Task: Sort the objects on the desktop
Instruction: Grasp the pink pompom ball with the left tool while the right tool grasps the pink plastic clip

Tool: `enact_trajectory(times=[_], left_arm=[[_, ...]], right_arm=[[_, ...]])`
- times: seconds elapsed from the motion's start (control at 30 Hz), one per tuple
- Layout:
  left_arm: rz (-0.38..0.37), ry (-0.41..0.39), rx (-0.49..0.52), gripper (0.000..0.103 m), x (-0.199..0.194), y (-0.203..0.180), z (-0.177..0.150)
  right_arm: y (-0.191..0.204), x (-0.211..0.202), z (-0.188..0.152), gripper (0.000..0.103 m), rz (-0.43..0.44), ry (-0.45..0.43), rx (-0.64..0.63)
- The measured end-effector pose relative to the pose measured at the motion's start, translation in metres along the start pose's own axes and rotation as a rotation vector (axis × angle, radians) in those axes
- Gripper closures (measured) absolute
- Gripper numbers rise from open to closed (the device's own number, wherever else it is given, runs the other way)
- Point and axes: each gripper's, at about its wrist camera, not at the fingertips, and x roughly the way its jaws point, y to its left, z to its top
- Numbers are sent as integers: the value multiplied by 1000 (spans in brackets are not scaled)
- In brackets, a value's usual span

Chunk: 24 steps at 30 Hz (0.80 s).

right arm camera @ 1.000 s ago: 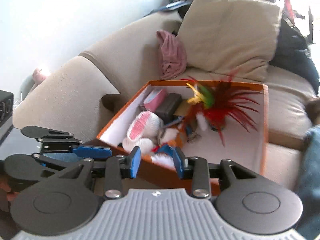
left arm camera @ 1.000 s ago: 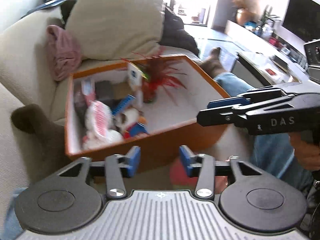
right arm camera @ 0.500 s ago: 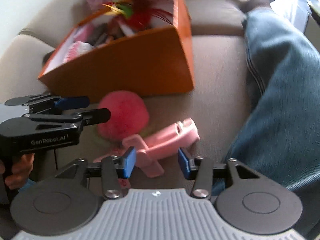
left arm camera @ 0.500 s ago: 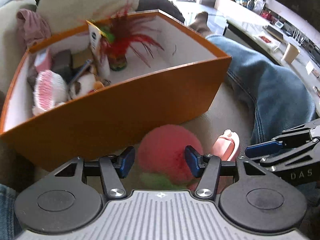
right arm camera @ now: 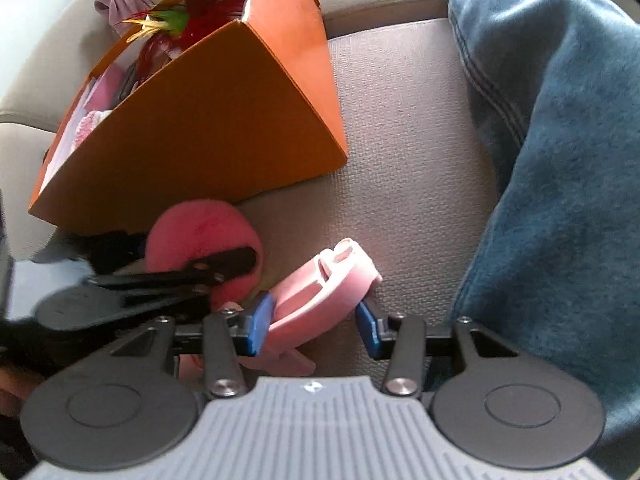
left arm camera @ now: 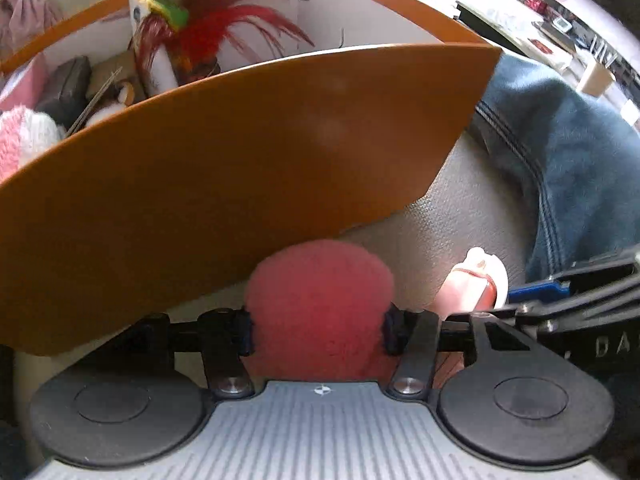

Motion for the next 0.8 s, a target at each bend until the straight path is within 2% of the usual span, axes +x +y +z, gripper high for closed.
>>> enact_trajectory(times=[0.03,0.13,0.2,0.43,0.6,0.67,0.73,0.8], left_arm=[[8,-2,9,52,-2,-1,-1],[1,11,-30,55,-8,6,-6],[22,15,-42,55,-14,10,-12],[58,-9,-105,54,-32,27,-32],[72,-38,-142,47,-51,34,-36],[79,-49,-155,44,-59,32,-38],[96,-57,-171,40,-66,32,-42],[103,-57,-194,39,-69,30,-43]], right_arm=[[-1,0,1,57,1,-5,-4],[3,-1,4,59,5,-10,-30],[9,-3,8,63,4,-21,-78],[41,-1,21,75,-107,-101,-310],[45,-22,8,71,-153,-179,-345],[52,-29,3,65,-164,-197,-370],[64,-32,-12,64,-179,-204,-431],[78,-31,-31,62,-232,-216,-522]])
